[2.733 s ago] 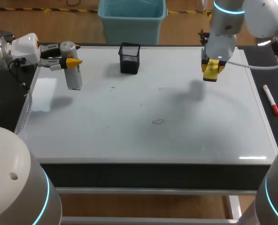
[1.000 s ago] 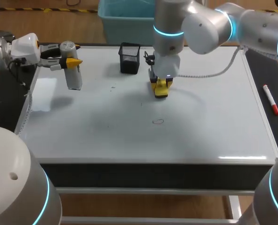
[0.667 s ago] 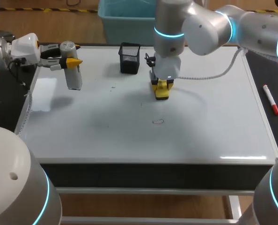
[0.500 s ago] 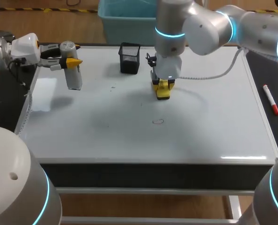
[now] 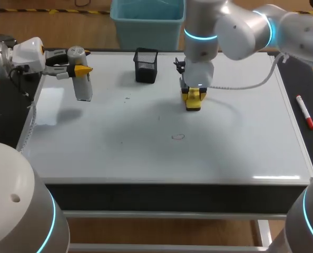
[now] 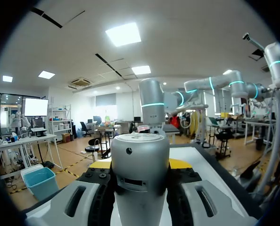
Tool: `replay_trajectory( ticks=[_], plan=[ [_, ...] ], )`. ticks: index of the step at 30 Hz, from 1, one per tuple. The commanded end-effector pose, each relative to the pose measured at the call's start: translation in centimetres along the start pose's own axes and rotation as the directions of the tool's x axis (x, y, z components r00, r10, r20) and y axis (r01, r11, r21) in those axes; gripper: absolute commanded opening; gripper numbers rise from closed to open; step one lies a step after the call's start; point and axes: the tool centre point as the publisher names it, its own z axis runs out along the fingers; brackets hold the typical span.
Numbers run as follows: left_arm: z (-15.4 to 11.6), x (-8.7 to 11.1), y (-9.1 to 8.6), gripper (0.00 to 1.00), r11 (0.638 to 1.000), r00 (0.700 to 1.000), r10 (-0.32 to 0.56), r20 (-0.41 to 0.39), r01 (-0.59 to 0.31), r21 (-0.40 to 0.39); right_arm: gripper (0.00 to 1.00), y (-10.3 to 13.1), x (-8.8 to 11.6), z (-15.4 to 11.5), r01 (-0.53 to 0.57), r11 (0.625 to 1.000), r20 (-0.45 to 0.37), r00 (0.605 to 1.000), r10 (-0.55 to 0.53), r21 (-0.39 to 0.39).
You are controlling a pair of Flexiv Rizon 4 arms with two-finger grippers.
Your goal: Pick up the inspection probe, press it on each red-marked spot on the whiteboard one by one, put down the probe, pick up the eraser, and wipe off all the red marks.
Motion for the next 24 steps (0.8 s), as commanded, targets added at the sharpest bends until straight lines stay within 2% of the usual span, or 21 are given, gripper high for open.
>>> replay_trajectory(
  ticks=[1, 6, 8, 12, 18, 24],
  plan=[
    [0.0, 0.1, -0.1, 0.00, 1.000, 1.000, 0.003, 0.003, -0.003, 0.001, 0.00, 0.2, 1.3, -0.1, -0.005, 1.000, -0.003, 1.000, 0.005, 0.006],
    [0.0, 0.1, -0.1, 0.00, 1.000, 1.000, 0.003, 0.003, -0.003, 0.001, 0.00, 0.3, 2.4, -0.3, -0.035, 0.999, -0.007, 0.999, 0.035, 0.012],
    [0.0, 0.1, -0.1, 0.00, 1.000, 1.000, 0.003, 0.003, -0.003, 0.001, 0.00, 0.3, 3.1, -1.1, -0.050, 0.998, 0.005, 0.999, 0.050, 0.028],
    [0.0, 0.1, -0.1, 0.00, 1.000, 1.000, 0.003, 0.003, -0.003, 0.001, 0.00, -0.2, 5.0, -3.5, -0.060, 0.998, -0.005, 0.998, 0.060, 0.004],
    [0.0, 0.1, -0.1, 0.00, 1.000, 1.000, 0.003, 0.003, -0.003, 0.001, 0.00, -1.4, 9.4, -7.4, -0.128, 0.989, 0.022, 0.992, 0.127, 0.073],
    [0.0, 0.1, -0.1, 0.00, 1.000, 1.000, 0.003, 0.003, -0.003, 0.001, 0.00, -2.0, 13.4, -8.6, -0.199, 0.976, 0.011, 0.980, 0.198, 0.087]
  ],
)
